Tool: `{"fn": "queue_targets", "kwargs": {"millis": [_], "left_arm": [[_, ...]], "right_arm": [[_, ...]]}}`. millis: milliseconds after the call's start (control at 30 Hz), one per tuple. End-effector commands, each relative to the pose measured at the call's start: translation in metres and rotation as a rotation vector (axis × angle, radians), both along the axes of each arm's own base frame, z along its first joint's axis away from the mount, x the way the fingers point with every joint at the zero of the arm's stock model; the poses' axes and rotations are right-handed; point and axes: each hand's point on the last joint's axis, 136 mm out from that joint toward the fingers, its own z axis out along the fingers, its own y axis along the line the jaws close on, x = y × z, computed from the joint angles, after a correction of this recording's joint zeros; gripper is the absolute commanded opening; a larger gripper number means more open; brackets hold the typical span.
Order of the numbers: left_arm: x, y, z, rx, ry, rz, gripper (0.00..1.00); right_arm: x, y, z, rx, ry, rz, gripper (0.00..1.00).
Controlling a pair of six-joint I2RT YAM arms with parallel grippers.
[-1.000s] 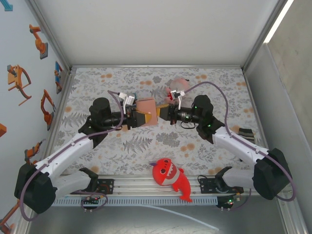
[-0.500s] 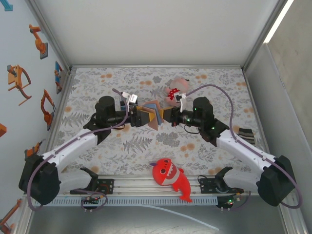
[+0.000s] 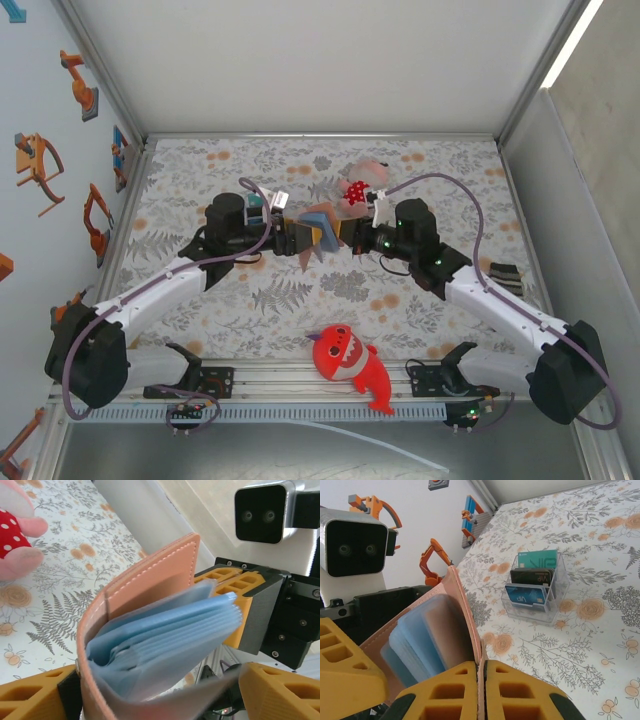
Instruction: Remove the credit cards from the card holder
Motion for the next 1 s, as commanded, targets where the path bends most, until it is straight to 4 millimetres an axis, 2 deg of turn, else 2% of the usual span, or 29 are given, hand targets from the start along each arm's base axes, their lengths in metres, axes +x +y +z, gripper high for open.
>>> {"fn": "queue_targets", "kwargs": {"millis": [0, 167, 233, 300, 400, 433, 633, 733, 867, 967], "left_arm": [[-0.001, -0.001, 0.006, 0.03, -0.034, 0.0, 0.82], [-0.001, -0.001, 0.002, 0.046, -0.031, 0.007, 0.84], [-0.001, -0.002, 0.001, 0.045, -0.029, 0.001, 0.8], [-0.001, -0.003, 0.001, 0.047, -0.025, 0.003, 0.7], [-0.001, -0.002, 0.001, 0.051, -0.024, 0.008, 0.46], [-0.001, -0.002, 0.002, 0.051, -0.028, 0.008, 0.42], [-0.003, 0.001, 0.007, 0.053, -0.048, 0.013, 0.33], [-0.005, 0.002, 0.012, 0.048, -0.059, 0.013, 0.23], [-0.007, 0.005, 0.019, 0.049, -0.063, 0.012, 0.18], [-0.008, 0.007, 0.024, 0.072, -0.055, 0.008, 0.16]], "right_arm": [[0.003, -0.002, 0.038, 0.066, -0.073, -0.036, 0.0], [0.005, -0.006, 0.04, 0.071, -0.077, -0.063, 0.0], [0.006, -0.008, 0.039, 0.07, -0.077, -0.075, 0.0], [0.007, -0.009, 0.039, 0.07, -0.077, -0.085, 0.0], [0.008, -0.01, 0.037, 0.066, -0.073, -0.092, 0.0], [0.007, -0.01, 0.037, 0.066, -0.072, -0.092, 0.0], [0.005, -0.009, 0.031, 0.044, -0.078, -0.068, 0.0], [-0.001, -0.004, 0.027, 0.021, -0.103, -0.012, 0.0], [-0.011, 0.001, 0.017, -0.058, -0.151, 0.073, 0.34], [-0.018, 0.002, 0.012, -0.139, -0.206, 0.111, 0.51]]}}
